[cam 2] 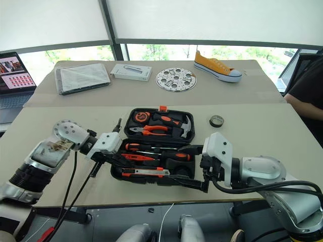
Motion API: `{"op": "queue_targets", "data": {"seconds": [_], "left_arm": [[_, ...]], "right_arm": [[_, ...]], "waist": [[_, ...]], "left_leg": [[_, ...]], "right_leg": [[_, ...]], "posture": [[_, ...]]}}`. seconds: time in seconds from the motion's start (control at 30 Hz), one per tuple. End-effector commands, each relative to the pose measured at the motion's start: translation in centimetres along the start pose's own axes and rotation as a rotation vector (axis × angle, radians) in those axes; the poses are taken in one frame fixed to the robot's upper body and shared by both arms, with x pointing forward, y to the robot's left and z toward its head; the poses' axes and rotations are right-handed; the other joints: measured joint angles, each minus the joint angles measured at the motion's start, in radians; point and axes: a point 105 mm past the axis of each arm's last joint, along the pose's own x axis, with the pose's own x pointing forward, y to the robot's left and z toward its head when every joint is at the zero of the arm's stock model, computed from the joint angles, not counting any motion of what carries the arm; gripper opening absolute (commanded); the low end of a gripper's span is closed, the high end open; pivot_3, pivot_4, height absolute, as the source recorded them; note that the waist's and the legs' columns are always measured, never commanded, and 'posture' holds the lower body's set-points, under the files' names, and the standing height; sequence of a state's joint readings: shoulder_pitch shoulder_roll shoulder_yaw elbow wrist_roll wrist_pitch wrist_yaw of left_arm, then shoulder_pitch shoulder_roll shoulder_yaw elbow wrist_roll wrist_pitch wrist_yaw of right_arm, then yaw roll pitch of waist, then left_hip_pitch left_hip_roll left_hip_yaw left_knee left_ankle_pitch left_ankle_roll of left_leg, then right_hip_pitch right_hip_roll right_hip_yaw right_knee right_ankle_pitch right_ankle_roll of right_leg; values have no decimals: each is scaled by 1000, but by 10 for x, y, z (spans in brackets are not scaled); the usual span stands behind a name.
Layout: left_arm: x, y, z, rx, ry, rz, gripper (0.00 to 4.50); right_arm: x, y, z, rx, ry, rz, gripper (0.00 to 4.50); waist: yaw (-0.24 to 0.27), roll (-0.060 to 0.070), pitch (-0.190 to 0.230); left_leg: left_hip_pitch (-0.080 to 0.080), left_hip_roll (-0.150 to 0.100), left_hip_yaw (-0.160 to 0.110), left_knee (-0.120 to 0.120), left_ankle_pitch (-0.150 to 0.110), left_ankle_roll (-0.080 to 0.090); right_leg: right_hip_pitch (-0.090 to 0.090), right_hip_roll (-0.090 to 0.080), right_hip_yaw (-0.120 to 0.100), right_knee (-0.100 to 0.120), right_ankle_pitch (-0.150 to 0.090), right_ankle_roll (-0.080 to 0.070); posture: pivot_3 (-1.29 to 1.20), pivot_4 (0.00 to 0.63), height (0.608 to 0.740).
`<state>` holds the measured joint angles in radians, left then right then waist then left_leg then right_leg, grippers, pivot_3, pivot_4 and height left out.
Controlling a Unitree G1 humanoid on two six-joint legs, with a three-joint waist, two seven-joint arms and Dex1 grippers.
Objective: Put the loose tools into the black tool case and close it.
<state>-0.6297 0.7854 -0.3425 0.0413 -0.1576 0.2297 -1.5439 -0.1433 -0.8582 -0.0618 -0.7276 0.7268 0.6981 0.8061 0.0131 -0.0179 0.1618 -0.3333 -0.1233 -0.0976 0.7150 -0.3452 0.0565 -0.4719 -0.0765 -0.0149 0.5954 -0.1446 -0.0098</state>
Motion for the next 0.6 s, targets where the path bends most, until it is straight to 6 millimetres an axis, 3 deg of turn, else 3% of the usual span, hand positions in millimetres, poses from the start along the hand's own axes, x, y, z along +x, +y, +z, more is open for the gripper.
{"op": "queue_targets", "data": {"seconds": [0.03, 0.6], "left_arm": [[2, 3, -4, 27, 26, 15, 36], [26, -1, -36, 65, 97, -2, 36]], "right_arm": [[-2, 3, 9, -43, -23, 1, 4500], [-4, 2, 8, -38, -17, -2, 4500]], "waist": [[0, 0, 0], [11, 2, -4]], "left_leg": [[0, 0, 0, 0, 0, 0], [15, 0, 0, -1, -3, 4]], "right_leg": [[0, 0, 0, 0, 0, 0], [15, 0, 1, -1, -1, 4]], "posture": [[0, 150, 737], [0, 150, 737]]}}
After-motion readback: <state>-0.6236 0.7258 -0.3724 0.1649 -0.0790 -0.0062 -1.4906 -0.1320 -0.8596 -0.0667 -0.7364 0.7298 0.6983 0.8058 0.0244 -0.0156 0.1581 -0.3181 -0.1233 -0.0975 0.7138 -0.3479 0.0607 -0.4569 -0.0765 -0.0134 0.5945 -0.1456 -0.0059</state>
